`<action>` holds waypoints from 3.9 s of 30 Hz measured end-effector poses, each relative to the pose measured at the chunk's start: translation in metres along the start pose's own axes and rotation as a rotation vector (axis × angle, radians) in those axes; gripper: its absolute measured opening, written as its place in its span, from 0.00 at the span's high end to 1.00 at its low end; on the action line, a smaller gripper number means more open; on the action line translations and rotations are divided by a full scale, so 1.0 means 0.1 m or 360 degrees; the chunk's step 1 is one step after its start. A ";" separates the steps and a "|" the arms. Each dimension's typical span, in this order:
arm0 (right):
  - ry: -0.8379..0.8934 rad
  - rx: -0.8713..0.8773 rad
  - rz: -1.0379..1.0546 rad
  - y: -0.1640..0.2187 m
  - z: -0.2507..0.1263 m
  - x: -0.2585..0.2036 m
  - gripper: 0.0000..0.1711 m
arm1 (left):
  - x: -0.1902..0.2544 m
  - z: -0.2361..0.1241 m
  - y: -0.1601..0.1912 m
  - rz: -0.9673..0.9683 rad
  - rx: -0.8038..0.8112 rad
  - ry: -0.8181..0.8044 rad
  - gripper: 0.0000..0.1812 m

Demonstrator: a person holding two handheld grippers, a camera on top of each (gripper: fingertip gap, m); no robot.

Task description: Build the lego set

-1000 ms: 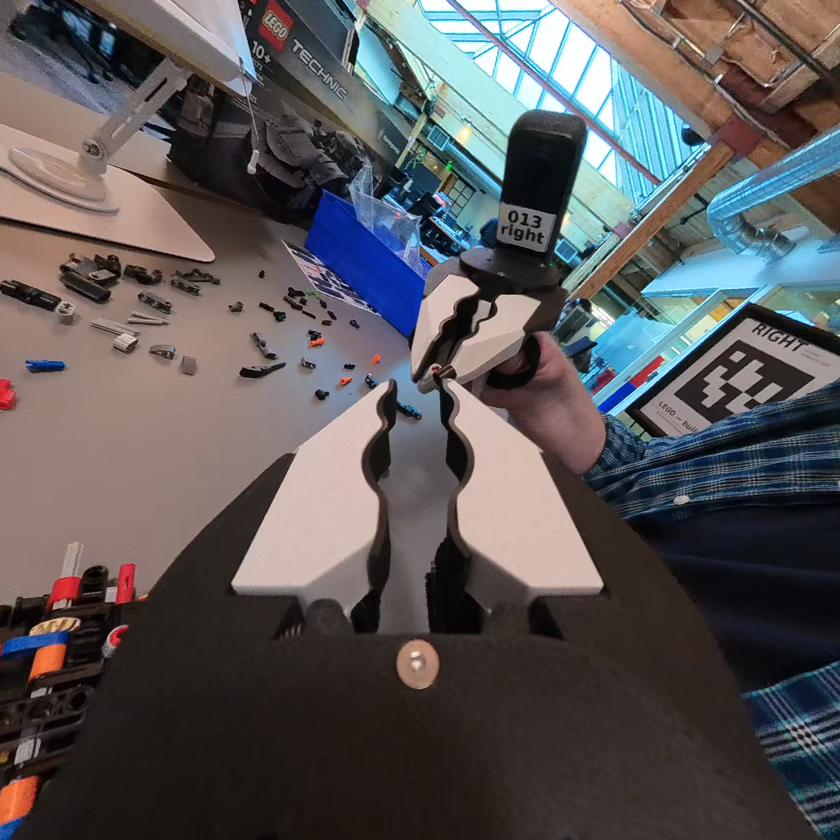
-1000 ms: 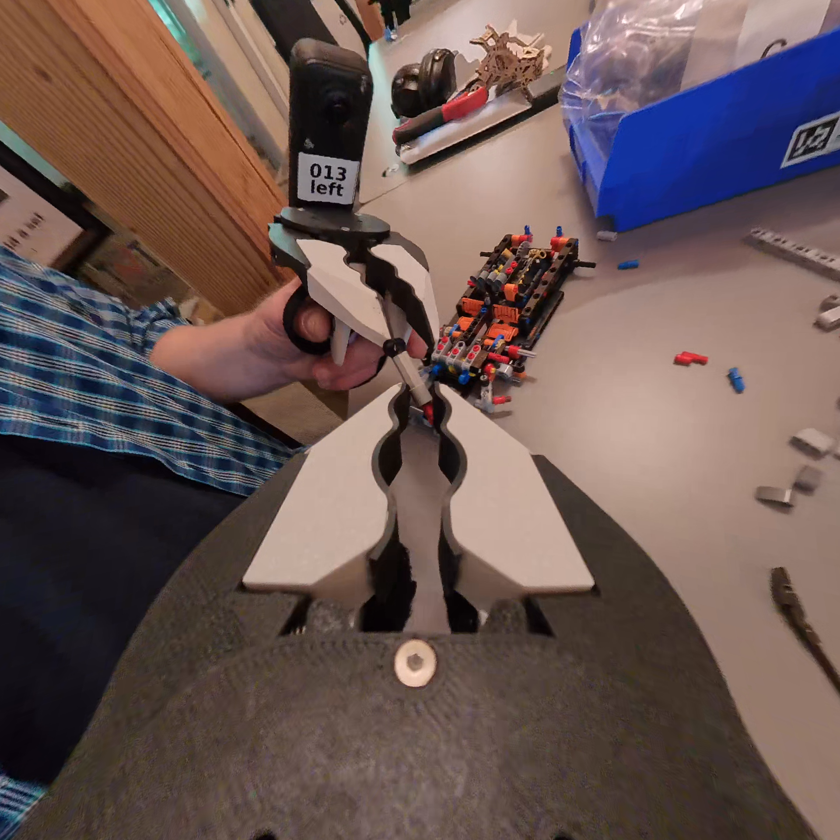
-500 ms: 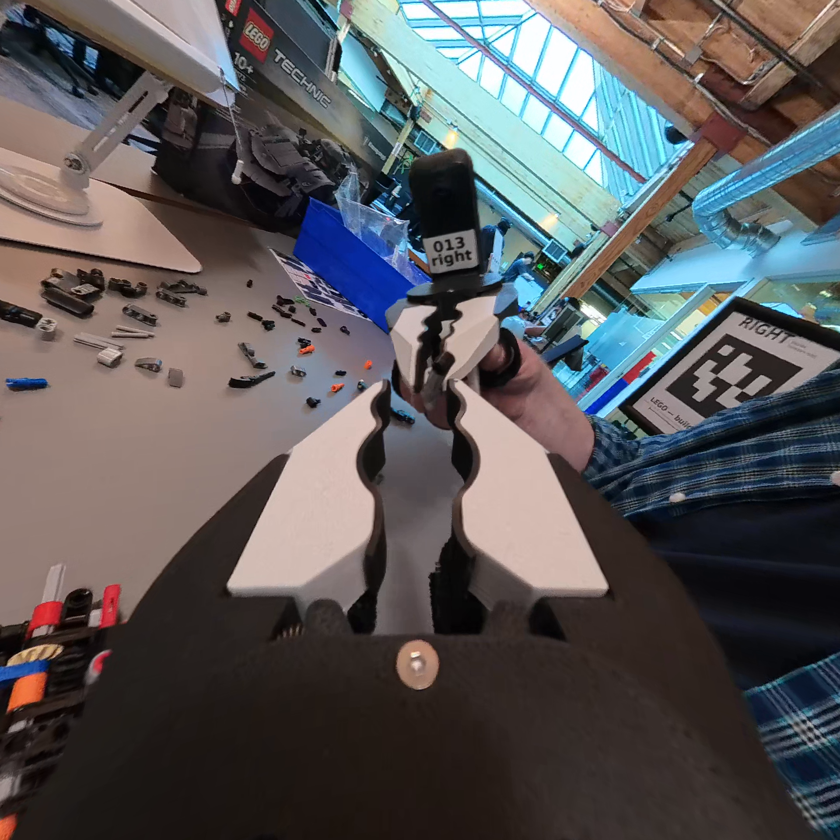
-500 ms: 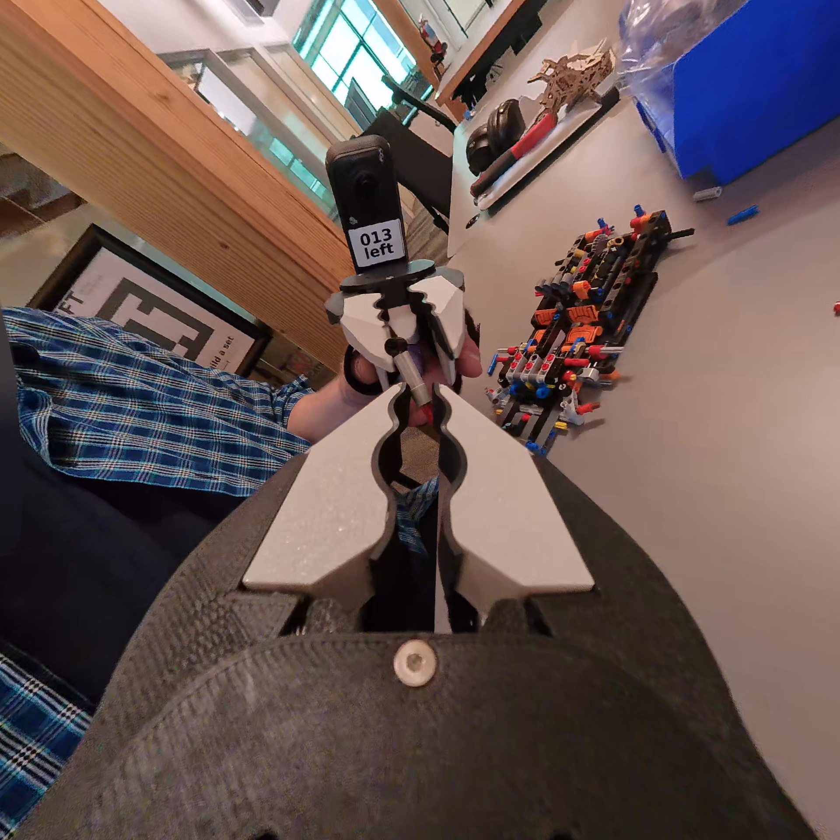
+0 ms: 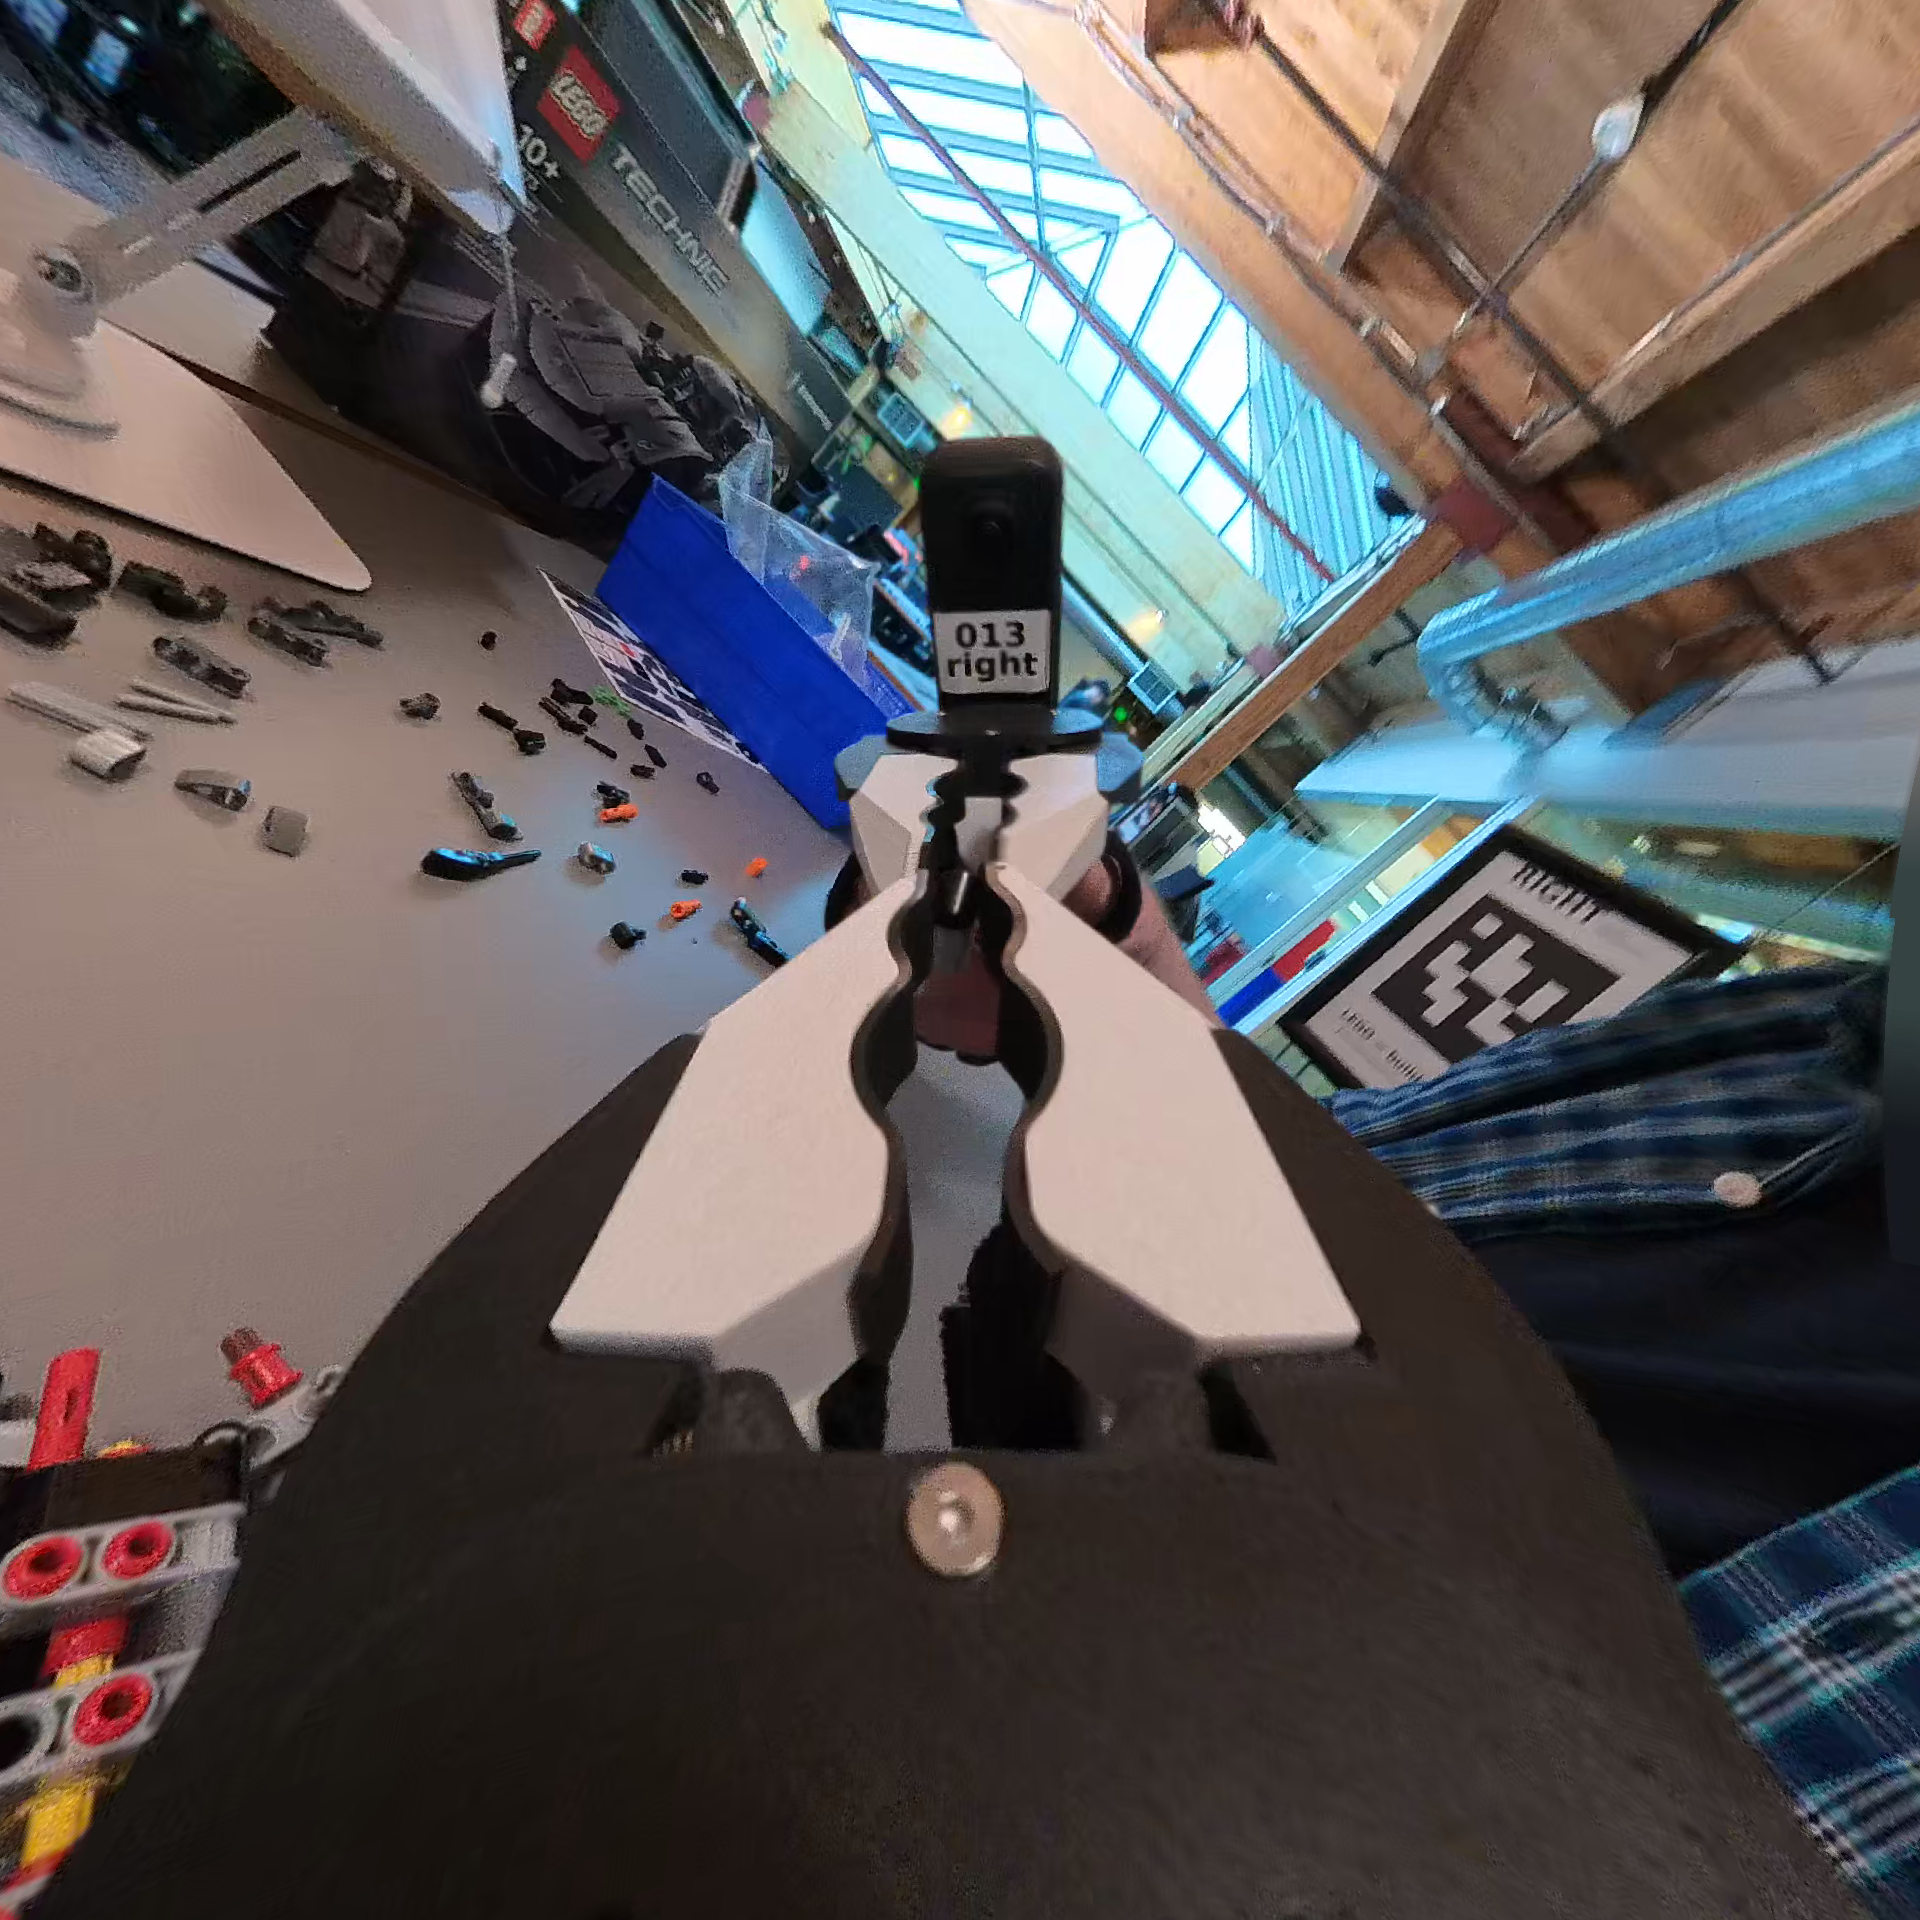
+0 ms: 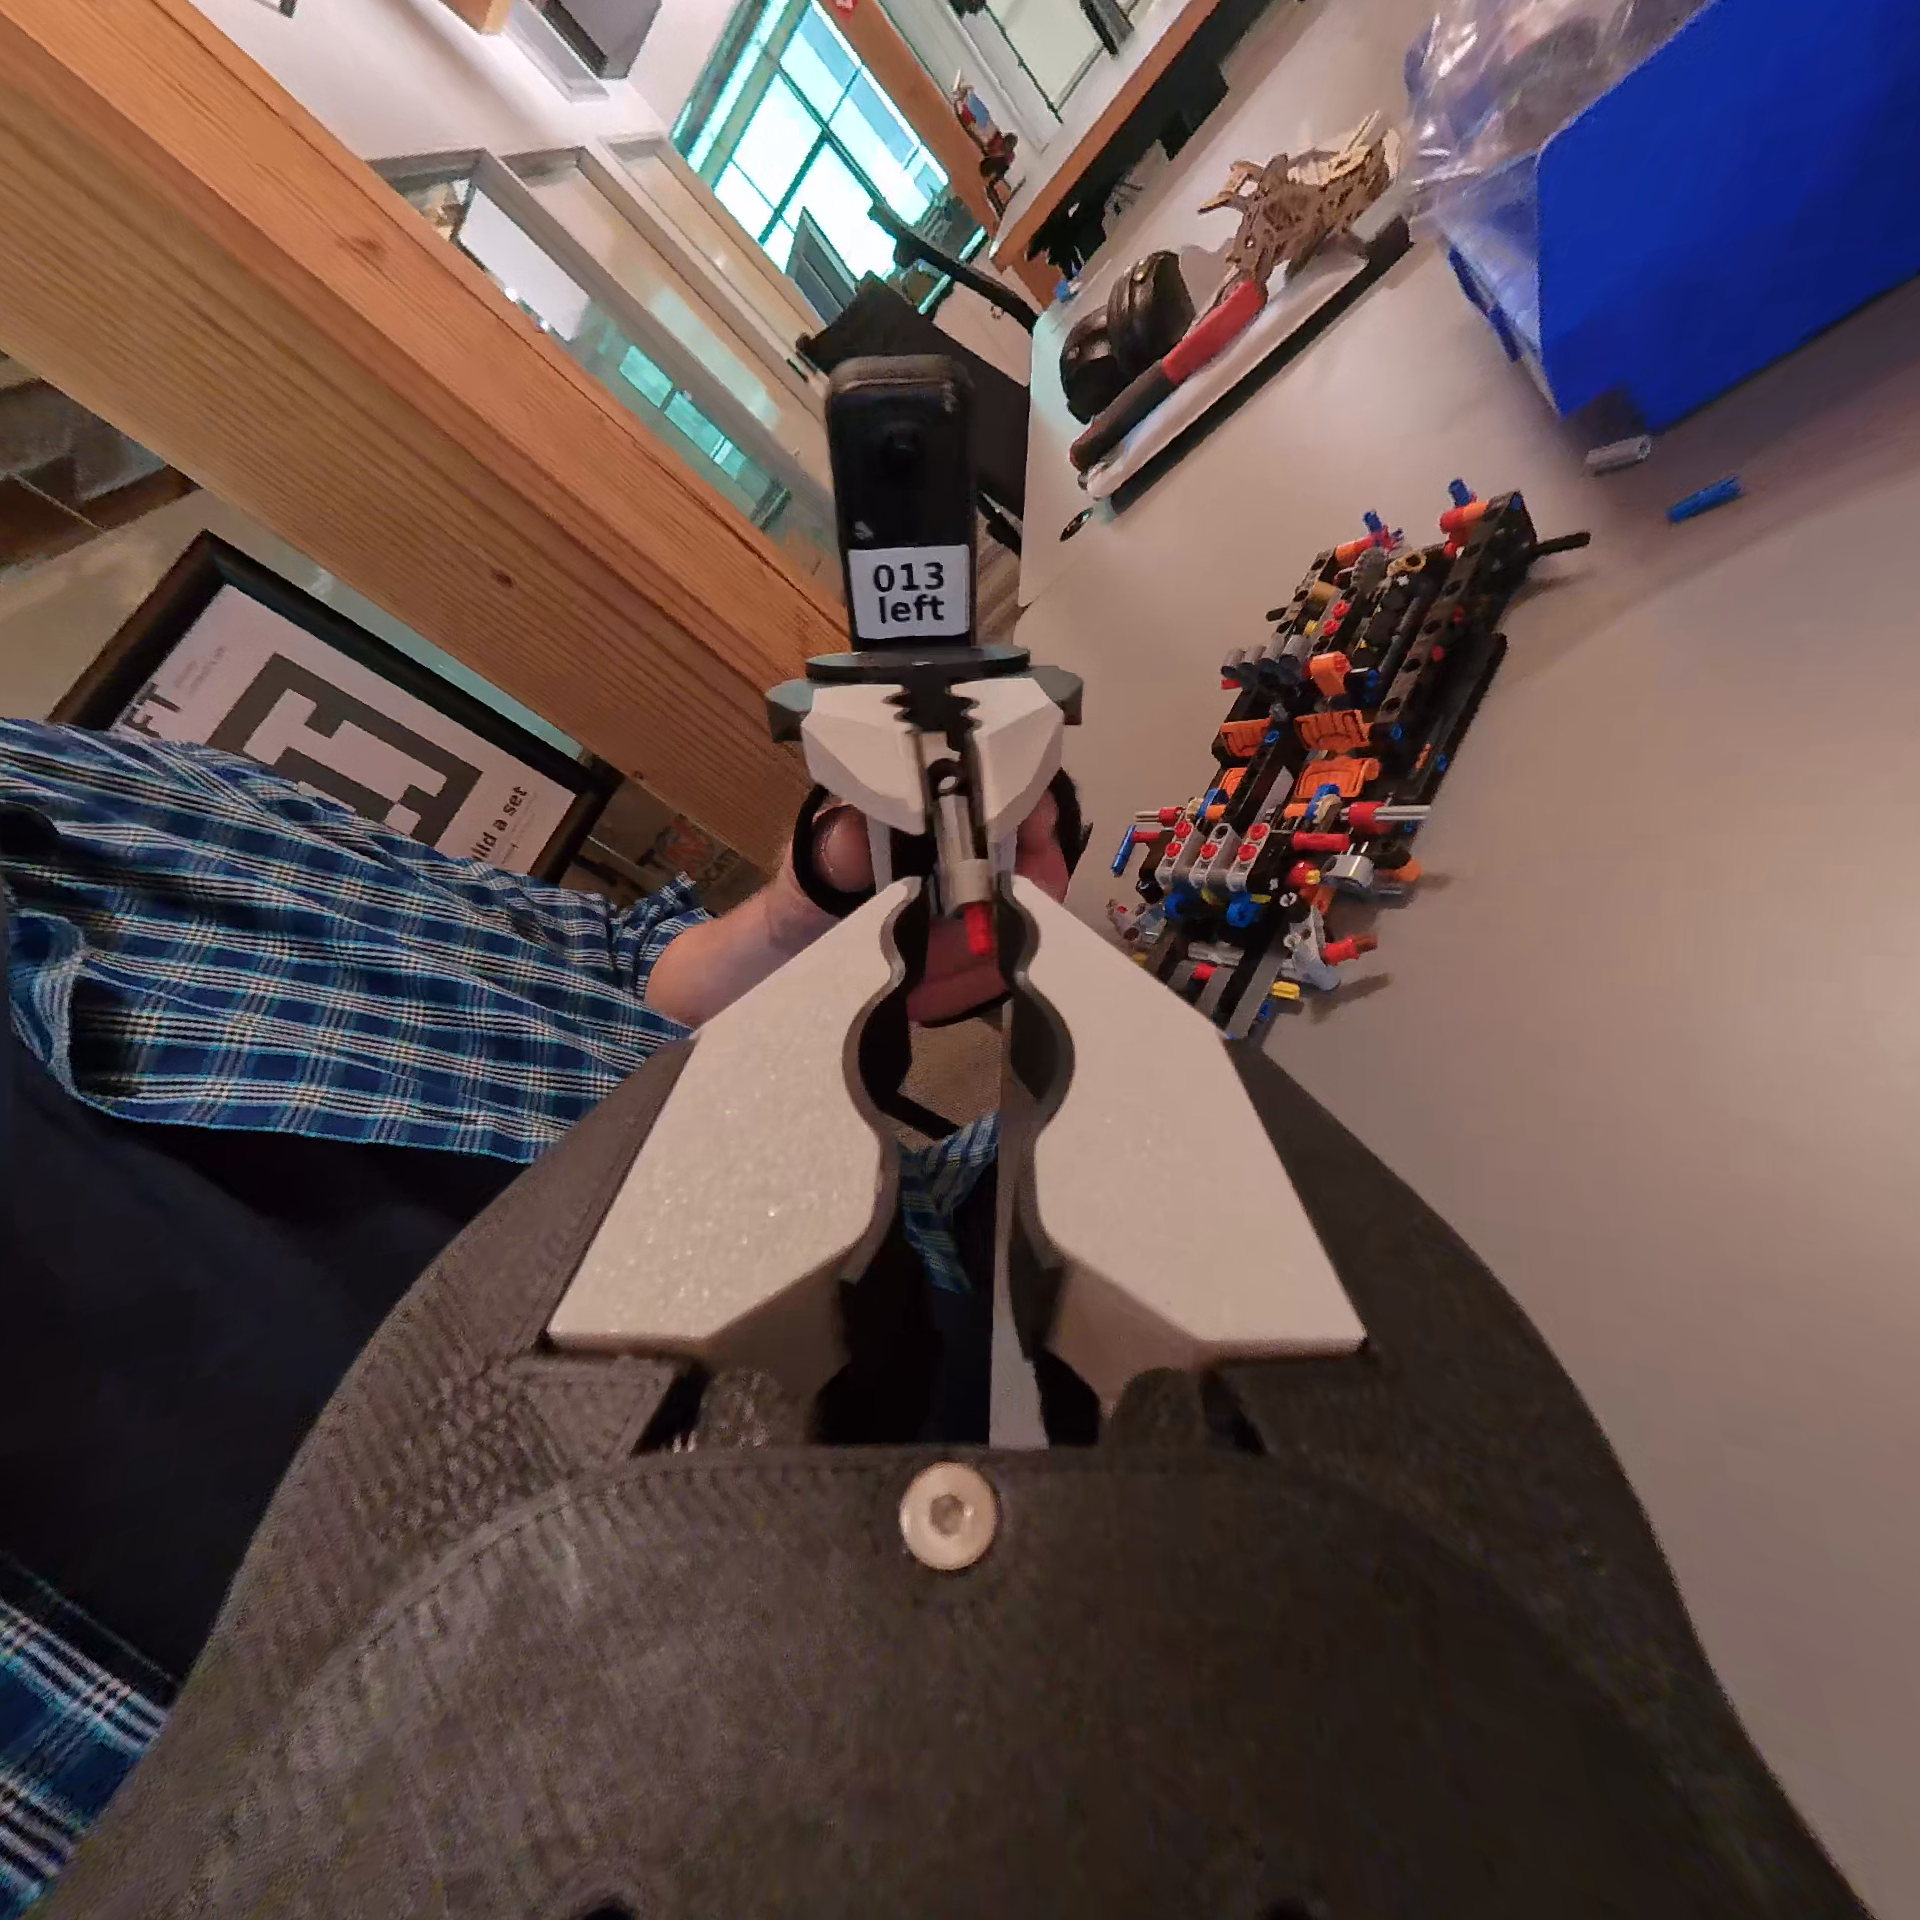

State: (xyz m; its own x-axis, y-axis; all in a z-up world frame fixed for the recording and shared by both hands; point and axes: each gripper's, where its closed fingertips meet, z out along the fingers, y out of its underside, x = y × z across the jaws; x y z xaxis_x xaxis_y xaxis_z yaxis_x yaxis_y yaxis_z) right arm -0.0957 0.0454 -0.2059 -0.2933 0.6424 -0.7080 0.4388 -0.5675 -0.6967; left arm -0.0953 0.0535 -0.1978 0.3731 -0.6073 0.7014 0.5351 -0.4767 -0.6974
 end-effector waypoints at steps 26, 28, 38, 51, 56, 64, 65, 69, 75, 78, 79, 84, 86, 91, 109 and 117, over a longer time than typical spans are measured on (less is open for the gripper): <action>0.0226 0.0149 -0.0262 -0.13 -0.06 0.06 0.97 | -0.14 -0.09 -0.12 -0.0409 0.0189 0.0056 0.90; 0.0207 0.0172 -0.0240 -0.13 -0.07 0.05 0.97 | -0.14 -0.12 -0.14 -0.0412 0.0191 0.0083 0.89; 0.0191 0.0156 -0.0270 -0.10 -0.05 0.02 0.97 | -0.03 -0.02 -0.09 -0.0387 0.0158 0.0156 0.95; 0.0497 0.0069 -0.0673 -0.15 -0.02 -0.02 0.97 | 0.00 -0.05 -0.14 -0.0477 0.0192 0.0172 0.92; 0.0346 0.0118 -0.0513 -0.15 0.01 -0.08 0.97 | 0.08 -0.01 -0.13 -0.0466 0.0184 0.0234 0.91; 0.0384 0.0156 -0.0477 -0.18 -0.02 -0.04 0.86 | -0.01 -0.05 -0.16 -0.0483 0.0246 0.0178 0.97; 0.0402 0.0162 -0.0485 -0.19 -0.04 -0.04 0.86 | -0.02 -0.06 -0.17 -0.0477 0.0248 0.0160 0.97; 0.0525 0.0148 -0.0562 -0.23 -0.17 0.01 0.86 | -0.05 -0.08 -0.19 -0.0469 0.0228 0.0125 0.97; 0.0734 0.0092 -0.0696 -0.23 -0.38 0.05 0.85 | -0.12 -0.10 -0.16 -0.0530 0.0214 0.0098 0.97; 0.0805 0.0076 -0.0738 -0.22 -0.47 0.05 0.85 | -0.14 -0.09 -0.14 -0.0538 0.0205 0.0090 0.97; 0.0836 0.0064 -0.0758 -0.22 -0.51 0.05 0.84 | -0.14 -0.09 -0.14 -0.0539 0.0203 0.0086 0.97; 0.0981 0.0001 -0.0828 -0.16 -0.69 0.08 0.83 | -0.16 -0.10 -0.15 -0.0529 0.0205 0.0064 0.97; 0.1043 -0.0036 -0.0844 -0.12 -0.77 0.11 0.83 | -0.17 -0.10 -0.15 -0.0531 0.0206 0.0059 0.97; 0.1123 -0.0105 -0.0767 0.08 -0.93 0.23 0.85 | -0.17 -0.10 -0.14 -0.0528 0.0204 0.0048 0.97; 0.1286 -0.0734 -0.0688 1.23 -1.02 0.79 0.80 | -0.22 -0.04 -0.03 -0.0506 0.0144 -0.0011 0.97; 0.1177 -0.0865 -0.0799 1.28 -0.97 0.88 0.82 | -0.24 -0.03 0.02 -0.0523 0.0120 -0.0017 0.97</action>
State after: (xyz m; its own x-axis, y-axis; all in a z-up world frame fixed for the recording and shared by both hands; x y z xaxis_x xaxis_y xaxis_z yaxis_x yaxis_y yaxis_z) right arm 0.0172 0.0797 -0.3462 -0.0351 0.9991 0.0230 0.7870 0.0418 -0.6155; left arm -0.1053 0.0652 -0.2160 0.1791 -0.4223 0.8886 0.6826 -0.5970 -0.4214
